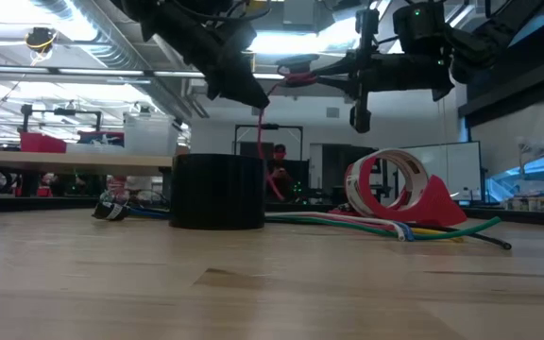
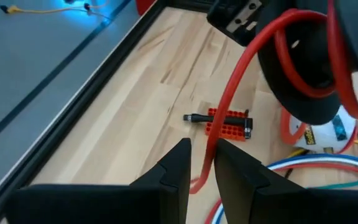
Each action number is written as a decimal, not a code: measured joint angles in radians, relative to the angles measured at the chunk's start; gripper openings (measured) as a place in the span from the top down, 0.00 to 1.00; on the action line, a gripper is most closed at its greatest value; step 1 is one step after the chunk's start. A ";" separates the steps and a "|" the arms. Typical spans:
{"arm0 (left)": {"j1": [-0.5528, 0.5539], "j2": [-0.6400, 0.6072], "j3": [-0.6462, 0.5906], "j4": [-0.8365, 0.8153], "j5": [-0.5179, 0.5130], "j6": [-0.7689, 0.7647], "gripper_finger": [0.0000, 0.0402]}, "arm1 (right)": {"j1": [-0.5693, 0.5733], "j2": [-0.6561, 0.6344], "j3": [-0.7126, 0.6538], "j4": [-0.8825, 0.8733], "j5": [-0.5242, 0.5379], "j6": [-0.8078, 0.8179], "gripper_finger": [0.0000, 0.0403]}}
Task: Coil cords
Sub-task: Uncoil the red wire from the black spool
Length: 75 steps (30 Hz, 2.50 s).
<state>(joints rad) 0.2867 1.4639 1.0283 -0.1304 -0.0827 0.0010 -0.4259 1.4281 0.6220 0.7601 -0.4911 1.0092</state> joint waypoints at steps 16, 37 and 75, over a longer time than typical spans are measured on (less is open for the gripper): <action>-0.004 0.000 0.000 0.065 -0.059 -0.094 0.99 | 0.000 0.000 0.000 -0.085 0.035 -0.008 0.97; -0.040 0.000 0.000 0.145 0.090 -0.259 1.00 | 0.001 0.000 0.000 -0.155 0.369 -0.073 0.97; 0.047 -0.038 0.000 0.141 -0.134 -0.423 1.00 | 0.067 -0.128 0.000 -0.455 0.473 -0.124 0.97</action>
<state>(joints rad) 0.3340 1.4258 1.0279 0.0110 -0.2164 -0.4217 -0.3587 1.3003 0.6216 0.3047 -0.0177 0.8854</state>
